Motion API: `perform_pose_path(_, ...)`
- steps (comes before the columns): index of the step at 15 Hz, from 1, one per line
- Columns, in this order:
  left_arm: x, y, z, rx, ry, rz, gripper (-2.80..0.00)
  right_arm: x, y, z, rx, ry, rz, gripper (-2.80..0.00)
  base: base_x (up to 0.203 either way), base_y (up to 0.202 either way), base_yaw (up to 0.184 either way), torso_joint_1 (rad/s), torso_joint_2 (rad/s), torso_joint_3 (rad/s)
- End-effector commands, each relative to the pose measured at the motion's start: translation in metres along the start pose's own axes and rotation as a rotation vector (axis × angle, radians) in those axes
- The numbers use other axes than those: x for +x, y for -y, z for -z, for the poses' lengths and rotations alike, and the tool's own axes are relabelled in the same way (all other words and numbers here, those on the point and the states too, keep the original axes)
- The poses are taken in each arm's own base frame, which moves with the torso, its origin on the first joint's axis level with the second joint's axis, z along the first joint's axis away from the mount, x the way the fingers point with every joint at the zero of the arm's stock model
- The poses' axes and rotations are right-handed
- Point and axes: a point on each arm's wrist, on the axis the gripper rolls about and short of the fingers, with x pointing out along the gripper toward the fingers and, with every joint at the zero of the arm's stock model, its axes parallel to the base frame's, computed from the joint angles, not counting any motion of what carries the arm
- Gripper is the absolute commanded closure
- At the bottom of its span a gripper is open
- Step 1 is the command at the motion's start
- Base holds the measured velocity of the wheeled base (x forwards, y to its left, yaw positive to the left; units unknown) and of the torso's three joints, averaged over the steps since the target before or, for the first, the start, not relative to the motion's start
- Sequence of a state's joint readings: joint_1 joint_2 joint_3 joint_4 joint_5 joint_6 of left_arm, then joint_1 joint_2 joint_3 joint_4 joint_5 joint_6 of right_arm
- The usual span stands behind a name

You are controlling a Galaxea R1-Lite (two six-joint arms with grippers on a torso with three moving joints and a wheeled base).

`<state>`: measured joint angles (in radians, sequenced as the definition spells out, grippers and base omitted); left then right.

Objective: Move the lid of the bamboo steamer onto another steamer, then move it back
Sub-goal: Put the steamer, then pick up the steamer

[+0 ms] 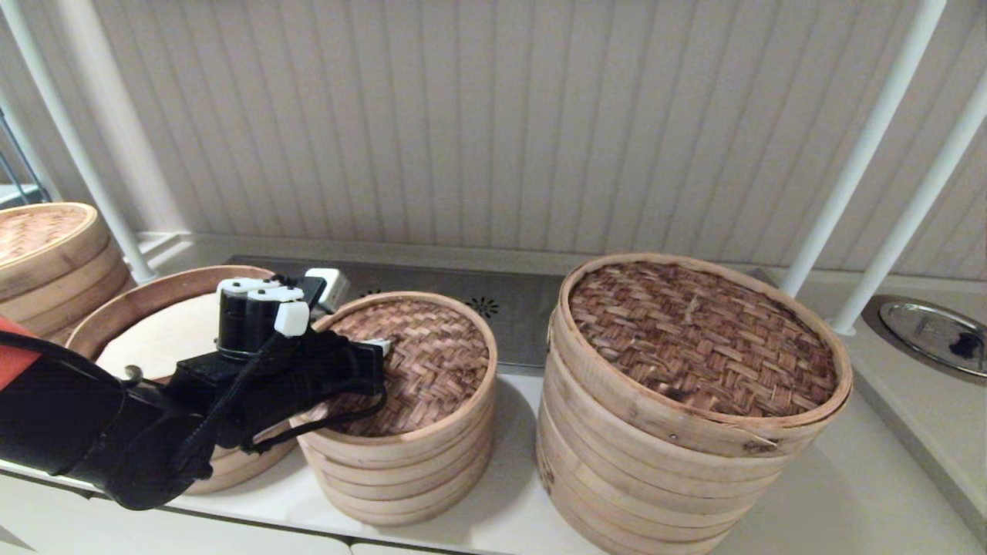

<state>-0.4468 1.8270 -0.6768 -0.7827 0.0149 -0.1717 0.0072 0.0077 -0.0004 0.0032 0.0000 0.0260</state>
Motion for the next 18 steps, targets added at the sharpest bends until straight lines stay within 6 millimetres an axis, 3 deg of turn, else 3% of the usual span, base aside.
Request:
perform_pose_path(1, -0.001, -0.001, 0.001, 0.0, 0.003, -0.026, 0.0, 0.0, 0.0, 0.0, 0.0, -0.002, 0.0, 0.0, 0.0, 0.0, 0.0, 0.0, 0.0, 0.0)
perform_pose_path(4, -0.006, -0.001, -0.003, 0.002, 0.021, -0.031, 0.0, 0.0, 0.0, 0.0, 0.0, -0.002, 0.0, 0.0, 0.0, 0.0, 0.0, 0.0, 0.0, 0.0)
perform_pose_path(5, -0.007, 0.0, -0.003, 0.002, 0.025, -0.031, -2.8, 0.0, 0.0, 0.0, 0.0, 0.0, 0.0, 0.0, 0.0, 0.0, 0.0, 0.0, 0.0, 0.0)
perform_pose_path(11, -0.024, 0.002, -0.018, -0.006, 0.086, -0.013, -2.8, 0.0, 0.0, 0.0, 0.0, -0.002, 0.0, 0.0, 0.0, 0.0, 0.0, 0.0, 0.0, 0.0)
perform_pose_path(13, -0.04, 0.003, -0.028, -0.007, 0.126, -0.007, -2.8, 0.0, 0.0, 0.0, 0.0, -0.002, 0.0, 0.0, 0.0, 0.0, 0.0, 0.0, 0.0, 0.0)
perform_pose_path(16, -0.082, 0.004, -0.04, -0.007, 0.18, -0.009, -2.8, 0.0, 0.0, 0.0, 0.0, -0.002, 0.0, 0.0, 0.0, 0.0, 0.0, 0.0, 0.0, 0.0)
perform_pose_path(17, -0.096, 0.002, -0.041, -0.009, 0.184, -0.017, 0.0, 0.0, 0.0, 0.0, 0.0, -0.001, 0.0, 0.0, 0.0, 0.0, 0.0, 0.0, 0.0, 0.0)
perform_pose_path(18, -0.113, -0.001, -0.041, -0.013, 0.191, -0.028, 0.0, 0.0, 0.0, 0.0, 0.0, 0.0, 0.0, 0.0, 0.0, 0.0, 0.0, 0.0, 0.0, 0.0)
